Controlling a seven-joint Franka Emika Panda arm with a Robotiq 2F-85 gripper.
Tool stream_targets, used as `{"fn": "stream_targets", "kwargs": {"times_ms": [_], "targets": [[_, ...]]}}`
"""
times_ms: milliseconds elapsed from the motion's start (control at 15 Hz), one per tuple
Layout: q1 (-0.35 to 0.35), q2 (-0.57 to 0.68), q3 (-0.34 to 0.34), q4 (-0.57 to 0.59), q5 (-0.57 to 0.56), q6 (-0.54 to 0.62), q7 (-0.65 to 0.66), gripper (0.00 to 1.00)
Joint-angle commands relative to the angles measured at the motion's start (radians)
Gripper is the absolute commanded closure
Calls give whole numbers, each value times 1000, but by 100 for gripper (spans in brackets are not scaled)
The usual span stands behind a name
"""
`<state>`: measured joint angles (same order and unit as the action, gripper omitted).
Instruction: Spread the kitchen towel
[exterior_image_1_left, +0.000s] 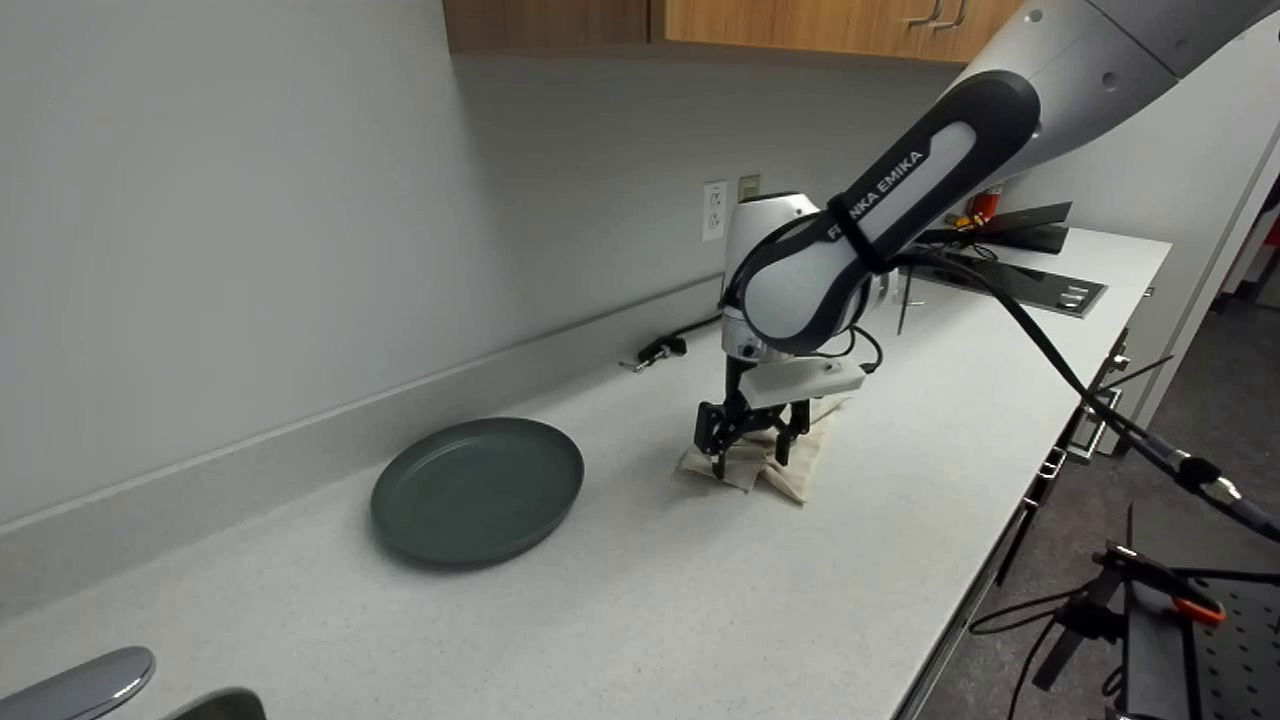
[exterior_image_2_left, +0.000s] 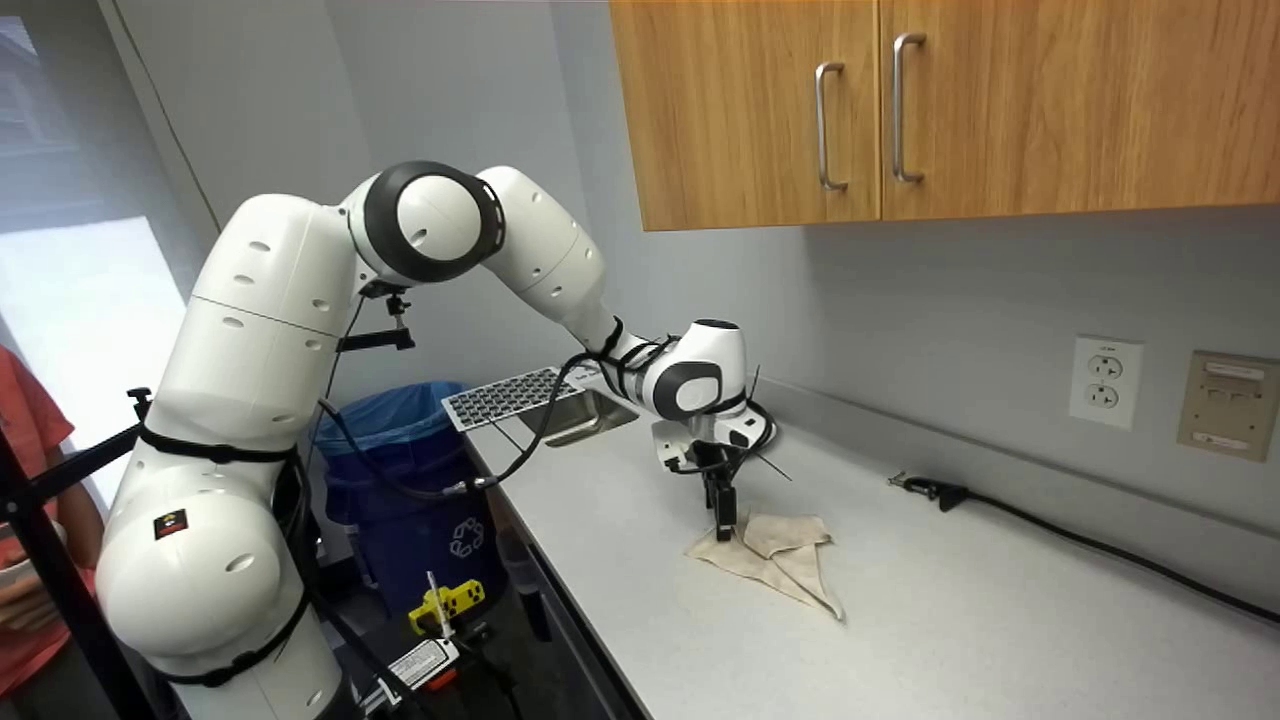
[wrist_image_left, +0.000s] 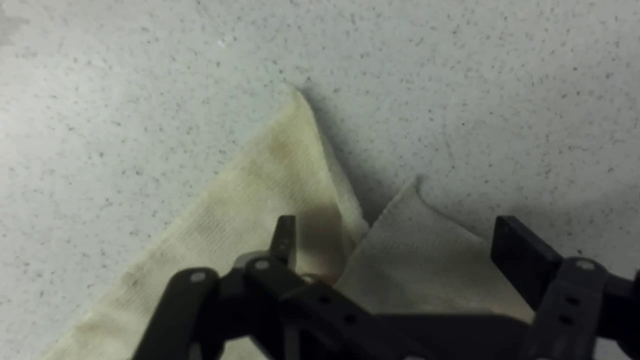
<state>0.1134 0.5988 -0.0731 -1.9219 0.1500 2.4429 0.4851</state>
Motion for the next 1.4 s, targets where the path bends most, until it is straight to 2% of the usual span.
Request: {"fn": "stream_targets", "kwargs": {"times_ms": [0, 533, 600, 667, 733, 1133, 1333], "targets": [[-24, 48, 17, 66, 40, 26, -5, 0], [-24, 73, 23, 106, 84, 28, -1, 1], [-23, 74, 23, 104, 87, 33, 0, 25], [-23, 74, 24, 103, 88, 35, -2, 25], [-22, 73, 24, 101, 89, 38, -3, 30], [-16, 72, 21, 92, 82, 57, -4, 78], [-7, 68, 11, 88, 67, 61, 2, 99]]}}
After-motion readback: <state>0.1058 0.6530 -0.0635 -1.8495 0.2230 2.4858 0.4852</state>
